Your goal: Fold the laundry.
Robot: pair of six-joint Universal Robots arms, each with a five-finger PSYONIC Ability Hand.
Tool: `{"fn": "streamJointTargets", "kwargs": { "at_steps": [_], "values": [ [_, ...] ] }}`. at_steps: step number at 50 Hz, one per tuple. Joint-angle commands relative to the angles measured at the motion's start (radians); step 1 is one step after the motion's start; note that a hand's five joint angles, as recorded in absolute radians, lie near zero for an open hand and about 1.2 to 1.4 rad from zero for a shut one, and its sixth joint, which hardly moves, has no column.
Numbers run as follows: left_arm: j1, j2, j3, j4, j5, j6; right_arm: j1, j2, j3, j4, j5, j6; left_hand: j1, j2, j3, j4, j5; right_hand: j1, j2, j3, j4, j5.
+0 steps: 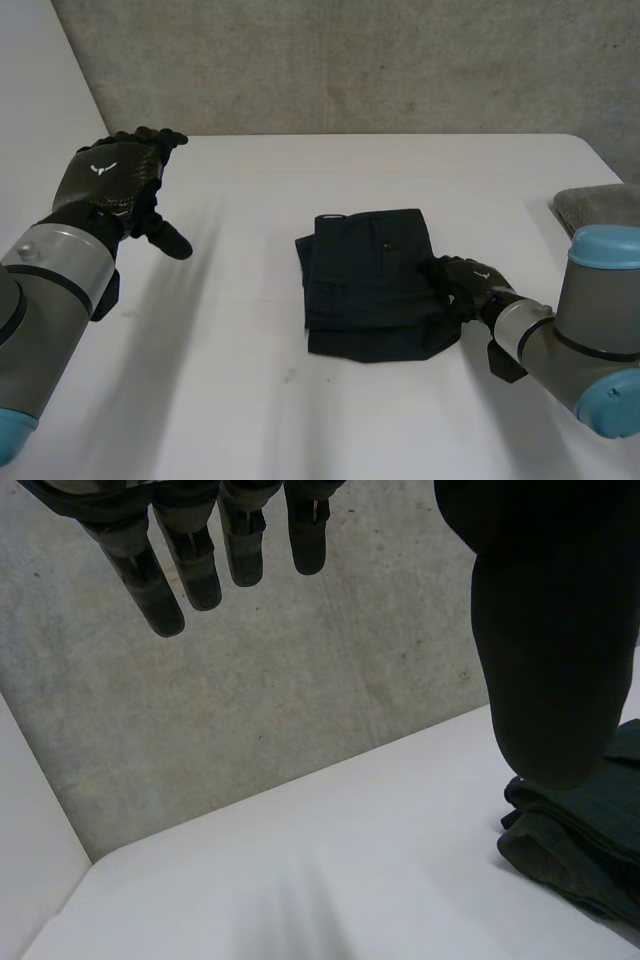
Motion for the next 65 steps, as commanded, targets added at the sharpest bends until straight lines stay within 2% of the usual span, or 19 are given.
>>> {"fn": "streamJointTargets", "kwargs": {
  "at_steps": [1, 5, 13, 32, 40, 45, 47, 51, 54, 62, 65],
  "values": [
    [0.000, 0.000, -0.001, 0.000, 0.000, 0.000, 0.009, 0.032, -0.023, -0.021, 0.005, -0.009, -0.008, -0.028, -0.035, -0.027, -0.046, 0.387, 0.326, 0.330, 0.337, 0.332],
    [0.001, 0.000, -0.001, 0.000, 0.000, 0.000, 0.013, 0.038, -0.032, -0.041, 0.008, -0.011, -0.008, -0.028, -0.035, -0.027, -0.046, 0.833, 0.772, 0.776, 0.783, 0.777],
    [0.001, 0.000, -0.003, 0.008, 0.000, 0.000, 0.038, 0.060, -0.066, -0.061, 0.012, -0.043, -0.008, -0.028, -0.035, -0.027, -0.046, 1.147, 1.086, 1.090, 1.097, 1.091],
    [0.005, 0.002, -0.003, 0.011, 0.000, 0.000, 0.082, 0.051, -0.127, -0.062, 0.017, -0.254, -0.008, -0.028, -0.035, -0.027, -0.046, 1.147, 1.086, 1.090, 1.097, 1.092],
    [0.006, 0.002, -0.005, 0.012, 0.000, 0.000, 0.076, 0.048, -0.244, -0.065, 0.014, -0.415, -0.008, -0.028, -0.035, -0.027, -0.046, 1.147, 1.086, 1.090, 1.097, 1.092],
    [0.008, 0.000, -0.005, 0.015, -0.002, 0.000, 0.061, 0.014, -0.342, -0.064, -0.001, -0.442, -0.008, -0.028, -0.035, -0.027, -0.046, 1.147, 1.086, 1.090, 1.097, 1.092],
    [0.009, 0.002, -0.005, 0.015, -0.002, 0.000, 0.032, -0.006, -0.379, -0.064, -0.004, -0.440, -0.008, -0.028, -0.035, -0.027, -0.046, 1.147, 1.086, 1.090, 1.097, 1.092],
    [0.011, 0.000, -0.006, 0.018, -0.002, 0.000, -0.105, -0.044, -0.465, -0.058, -0.015, -0.437, -0.008, -0.028, -0.035, -0.027, -0.046, 1.147, 1.086, 1.090, 1.097, 1.092],
    [0.011, -0.006, -0.008, 0.026, -0.003, 0.000, -0.209, -0.051, -0.538, -0.055, -0.053, -0.434, -0.008, -0.028, -0.035, -0.027, -0.046, 1.147, 1.086, 1.090, 1.097, 1.092],
    [0.009, -0.015, -0.015, 0.028, -0.003, 0.000, -0.496, 0.078, -0.660, -0.038, -0.127, -0.391, -0.008, -0.028, -0.035, -0.027, -0.046, 1.147, 1.086, 1.090, 1.097, 1.092],
    [0.008, -0.015, -0.020, 0.028, -0.003, -0.002, -0.553, 0.130, -0.677, -0.029, -0.145, -0.389, -0.008, -0.028, -0.035, -0.027, -0.046, 1.147, 1.086, 1.090, 1.097, 1.092]
  ]
}}
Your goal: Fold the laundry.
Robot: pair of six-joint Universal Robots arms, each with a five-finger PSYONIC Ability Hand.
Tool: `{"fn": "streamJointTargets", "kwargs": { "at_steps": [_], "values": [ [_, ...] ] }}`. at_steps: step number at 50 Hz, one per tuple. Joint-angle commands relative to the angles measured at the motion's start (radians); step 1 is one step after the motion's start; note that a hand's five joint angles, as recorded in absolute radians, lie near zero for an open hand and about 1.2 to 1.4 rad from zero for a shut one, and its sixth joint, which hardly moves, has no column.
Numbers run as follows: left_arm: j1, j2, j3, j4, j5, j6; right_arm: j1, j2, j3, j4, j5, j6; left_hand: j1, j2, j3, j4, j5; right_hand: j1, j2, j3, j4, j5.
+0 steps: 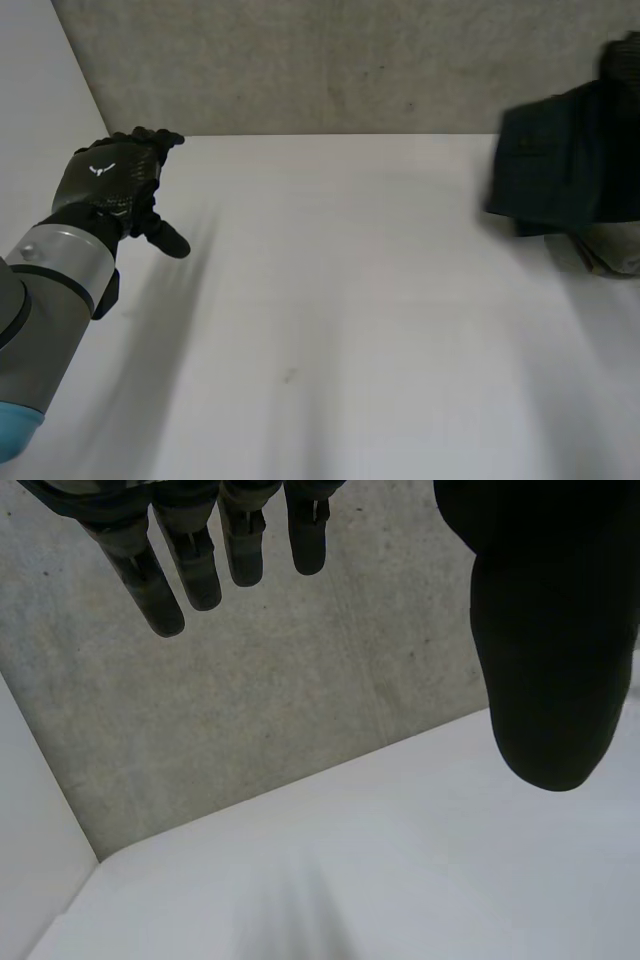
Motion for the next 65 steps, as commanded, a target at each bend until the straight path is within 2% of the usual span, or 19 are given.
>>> {"fn": "streamJointTargets", "kwargs": {
  "at_steps": [1, 5, 10, 17, 39, 43, 44, 48, 51, 62, 65],
  "values": [
    [-0.002, -0.005, -0.011, 0.001, 0.000, 0.000, -0.286, 0.191, -0.089, 0.032, -0.072, 0.031, -0.008, -0.028, -0.035, -0.027, -0.046, 0.448, 0.215, 0.214, 0.207, 0.249],
    [-0.004, -0.007, -0.013, 0.001, 0.000, -0.001, -0.373, 0.282, -0.107, 0.063, -0.083, 0.033, -0.008, -0.028, -0.035, -0.027, -0.046, 0.448, 0.215, 0.214, 0.207, 0.249],
    [-0.010, -0.013, -0.011, 0.001, 0.000, -0.001, -0.415, 0.356, -0.121, 0.111, -0.088, 0.060, -0.008, -0.028, -0.035, -0.027, -0.046, 0.448, 0.215, 0.214, 0.207, 0.249],
    [-0.015, -0.025, -0.013, 0.001, -0.002, -0.008, -0.438, 0.362, -0.114, 0.124, -0.085, 0.135, -0.008, -0.028, -0.035, -0.027, -0.046, 0.448, 0.215, 0.214, 0.207, 0.249],
    [-0.015, -0.027, -0.013, 0.001, -0.002, -0.008, -0.429, 0.331, -0.132, 0.158, -0.080, 0.160, -0.008, -0.028, -0.035, -0.027, -0.046, 0.448, 0.215, 0.214, 0.207, 0.249],
    [-0.015, -0.028, -0.014, 0.001, 0.000, -0.008, -0.427, 0.339, -0.147, 0.172, -0.051, 0.160, -0.008, -0.028, -0.035, -0.027, -0.046, -0.432, -0.666, -0.666, -0.674, -0.632],
    [-0.015, -0.028, -0.014, 0.001, -0.002, -0.008, -0.427, 0.344, -0.155, 0.183, -0.024, 0.160, -0.008, -0.028, -0.035, -0.027, -0.046, -0.754, -0.988, -0.988, -0.995, -0.954],
    [-0.015, -0.027, -0.017, 0.001, 0.000, -0.008, -0.424, 0.333, -0.172, 0.224, 0.068, 0.151, -0.008, -0.028, -0.035, -0.027, -0.046, -0.773, -1.007, -1.007, -1.015, -0.973],
    [-0.013, -0.027, -0.018, 0.001, 0.000, -0.008, -0.423, 0.315, -0.178, 0.252, 0.104, 0.149, -0.008, -0.028, -0.035, -0.027, -0.046, -0.773, -1.007, -1.007, -1.015, -0.973],
    [-0.013, -0.027, -0.016, 0.001, 0.000, -0.008, -0.418, 0.016, -0.177, 0.304, 0.127, 0.152, -0.008, -0.028, -0.035, -0.027, -0.046, -0.773, -1.007, -1.007, -1.015, -0.973],
    [-0.013, -0.025, -0.013, 0.001, 0.000, -0.008, -0.381, -0.078, -0.175, 0.302, 0.130, 0.155, -0.008, -0.028, -0.035, -0.027, -0.046, -0.773, -1.007, -1.007, -1.015, -0.973]
  ]
}}
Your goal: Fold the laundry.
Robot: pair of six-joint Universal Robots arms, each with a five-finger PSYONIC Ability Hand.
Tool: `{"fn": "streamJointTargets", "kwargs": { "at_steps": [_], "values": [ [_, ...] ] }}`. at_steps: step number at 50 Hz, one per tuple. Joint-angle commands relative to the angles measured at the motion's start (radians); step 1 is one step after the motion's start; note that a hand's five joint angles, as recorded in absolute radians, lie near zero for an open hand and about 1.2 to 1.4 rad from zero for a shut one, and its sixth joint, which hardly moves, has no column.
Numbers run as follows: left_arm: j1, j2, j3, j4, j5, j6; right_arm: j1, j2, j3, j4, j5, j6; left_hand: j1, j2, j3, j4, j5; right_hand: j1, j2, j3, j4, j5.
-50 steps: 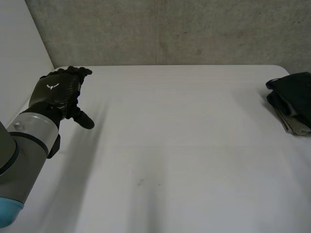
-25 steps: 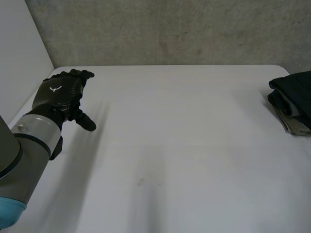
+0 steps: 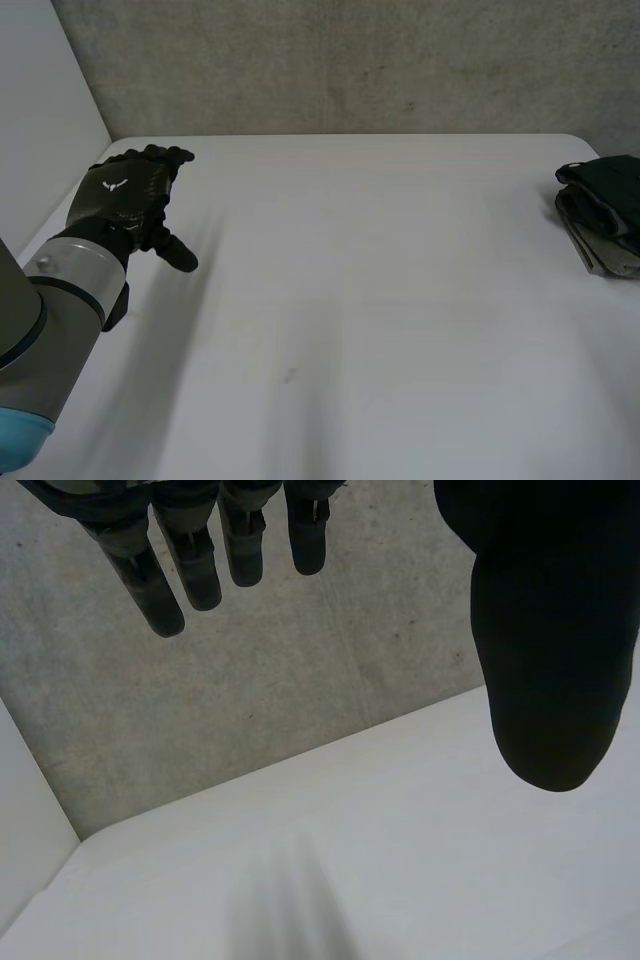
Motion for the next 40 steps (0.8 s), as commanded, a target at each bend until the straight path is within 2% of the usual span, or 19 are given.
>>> {"fn": "streamJointTargets", "kwargs": {
  "at_steps": [1, 8, 13, 20, 21, 25, 28, 32, 40],
  "values": [
    [0.001, 0.002, 0.007, 0.000, 0.000, 0.000, 0.056, -0.197, 0.007, 0.000, 0.005, 0.004, -0.008, -0.028, -0.035, -0.027, -0.046, -0.027, -0.042, -0.039, -0.056, -0.066],
    [-0.001, 0.009, 0.040, 0.000, 0.001, 0.003, 0.274, -0.340, 0.020, 0.005, 0.078, 0.001, -0.008, -0.028, -0.035, -0.027, -0.046, -0.027, -0.042, -0.039, -0.056, -0.066],
    [-0.002, 0.020, 0.076, -0.003, 0.000, 0.008, 0.482, -0.423, 0.092, 0.025, 0.144, 0.004, -0.008, -0.028, -0.035, -0.027, -0.046, -0.027, -0.042, -0.039, -0.056, -0.066],
    [-0.004, 0.025, 0.132, -0.011, 0.000, 0.008, 0.780, -0.435, 0.232, 0.025, 0.178, 0.006, -0.008, -0.028, -0.035, -0.027, -0.046, -0.027, -0.042, -0.039, -0.056, -0.066],
    [-0.005, 0.025, 0.135, -0.011, 0.000, 0.008, 0.850, -0.432, 0.267, 0.023, 0.187, 0.004, -0.008, -0.028, -0.035, -0.027, -0.046, -0.027, -0.042, -0.039, -0.056, -0.066],
    [-0.008, 0.025, 0.141, -0.012, 0.000, 0.008, 1.001, -0.411, 0.350, 0.012, 0.236, 0.012, -0.008, -0.028, -0.035, -0.027, -0.046, -0.027, -0.042, -0.039, -0.056, -0.066],
    [-0.014, 0.023, 0.139, -0.012, 0.000, 0.008, 1.056, -0.380, 0.410, -0.026, 0.293, 0.024, -0.008, -0.028, -0.035, -0.027, -0.046, -0.027, -0.042, -0.039, -0.056, -0.066],
    [-0.019, 0.021, 0.133, -0.012, 0.001, 0.008, 1.067, -0.356, 0.471, -0.110, 0.342, 0.033, -0.008, -0.028, -0.035, -0.027, -0.046, -0.027, -0.042, -0.039, -0.056, -0.066],
    [-0.019, 0.020, 0.135, -0.012, 0.003, 0.008, 1.061, -0.360, 0.507, -0.153, 0.350, 0.030, -0.008, -0.028, -0.035, -0.027, -0.046, -0.027, -0.042, -0.039, -0.056, -0.066]
  ]
}}
